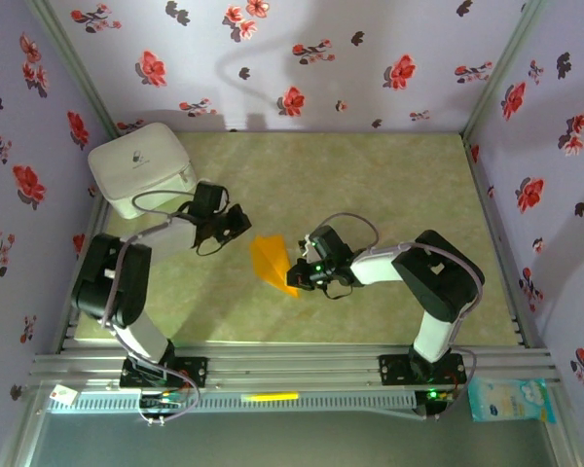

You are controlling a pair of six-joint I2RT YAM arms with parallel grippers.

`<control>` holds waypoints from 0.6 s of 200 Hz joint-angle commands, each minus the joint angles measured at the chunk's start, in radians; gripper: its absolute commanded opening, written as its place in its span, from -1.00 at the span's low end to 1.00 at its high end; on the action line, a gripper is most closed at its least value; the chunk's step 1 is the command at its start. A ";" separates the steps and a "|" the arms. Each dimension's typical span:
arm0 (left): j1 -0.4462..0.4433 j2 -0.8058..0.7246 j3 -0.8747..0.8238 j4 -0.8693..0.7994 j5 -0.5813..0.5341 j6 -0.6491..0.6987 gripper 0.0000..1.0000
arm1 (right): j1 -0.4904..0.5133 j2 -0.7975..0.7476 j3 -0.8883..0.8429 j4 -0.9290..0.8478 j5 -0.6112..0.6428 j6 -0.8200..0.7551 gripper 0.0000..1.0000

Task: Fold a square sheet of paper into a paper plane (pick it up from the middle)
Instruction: Fourth fold the wing at the center of the table.

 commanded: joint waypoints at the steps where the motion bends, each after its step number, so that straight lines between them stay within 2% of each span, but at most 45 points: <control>1: -0.064 -0.042 -0.043 0.028 0.030 0.012 -0.92 | 0.007 0.059 -0.038 -0.221 0.038 -0.025 -1.00; 28: -0.131 -0.006 -0.083 0.135 0.108 -0.021 -0.91 | 0.006 0.051 -0.032 -0.222 0.038 -0.021 -1.00; 82: -0.150 0.118 -0.130 0.203 0.105 -0.030 -0.93 | 0.007 0.020 -0.006 -0.227 0.030 -0.012 -1.00; 120: -0.148 0.147 -0.172 0.191 0.048 -0.014 -0.95 | 0.007 -0.033 0.068 -0.224 0.000 -0.008 -1.00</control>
